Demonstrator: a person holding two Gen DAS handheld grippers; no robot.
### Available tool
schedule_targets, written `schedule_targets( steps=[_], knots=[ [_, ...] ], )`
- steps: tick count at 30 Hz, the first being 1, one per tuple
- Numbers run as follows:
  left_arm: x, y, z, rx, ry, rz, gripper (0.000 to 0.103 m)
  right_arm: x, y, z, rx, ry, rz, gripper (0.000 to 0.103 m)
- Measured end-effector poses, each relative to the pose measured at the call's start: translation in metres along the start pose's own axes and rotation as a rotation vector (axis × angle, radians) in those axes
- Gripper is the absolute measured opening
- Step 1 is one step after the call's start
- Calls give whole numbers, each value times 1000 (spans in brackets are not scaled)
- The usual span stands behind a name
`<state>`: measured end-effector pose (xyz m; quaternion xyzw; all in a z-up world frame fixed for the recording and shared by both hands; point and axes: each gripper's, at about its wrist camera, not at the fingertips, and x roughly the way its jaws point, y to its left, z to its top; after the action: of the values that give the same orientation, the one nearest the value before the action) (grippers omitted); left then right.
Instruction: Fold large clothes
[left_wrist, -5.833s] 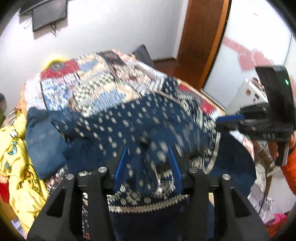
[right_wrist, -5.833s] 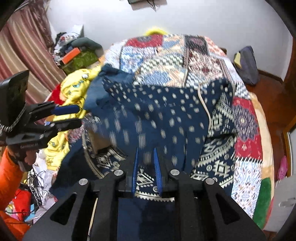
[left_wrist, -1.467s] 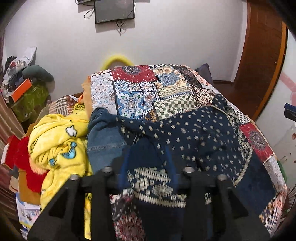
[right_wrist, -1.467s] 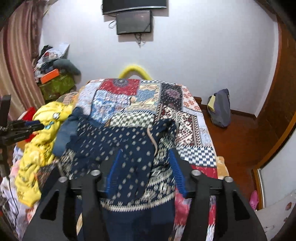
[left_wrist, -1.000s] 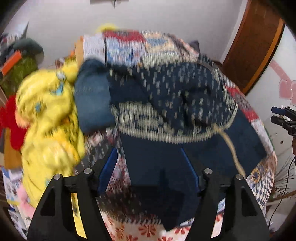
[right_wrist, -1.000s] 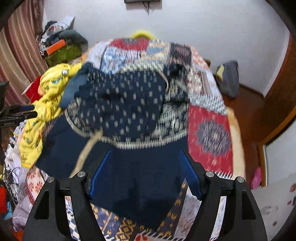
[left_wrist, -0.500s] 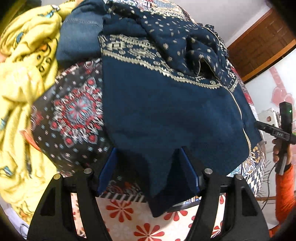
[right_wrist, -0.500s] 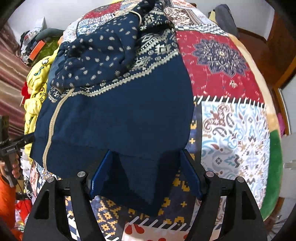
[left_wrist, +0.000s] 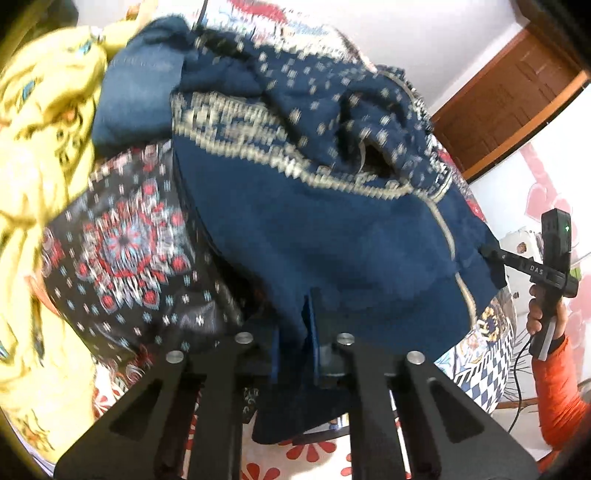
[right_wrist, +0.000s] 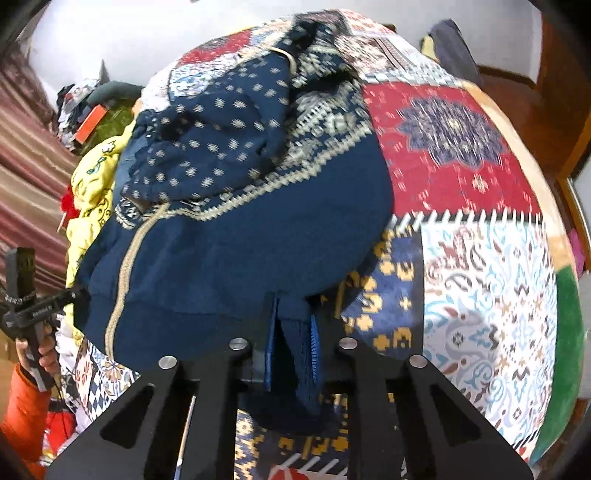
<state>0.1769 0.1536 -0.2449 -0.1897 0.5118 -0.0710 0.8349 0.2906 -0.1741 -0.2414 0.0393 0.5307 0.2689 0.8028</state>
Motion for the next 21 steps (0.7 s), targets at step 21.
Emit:
schedule_targets(
  steps=[21],
  knots=[
    [-70, -3, 174, -8, -381, -15, 8, -35, 29, 184, -85, -305, -20, 9]
  ],
)
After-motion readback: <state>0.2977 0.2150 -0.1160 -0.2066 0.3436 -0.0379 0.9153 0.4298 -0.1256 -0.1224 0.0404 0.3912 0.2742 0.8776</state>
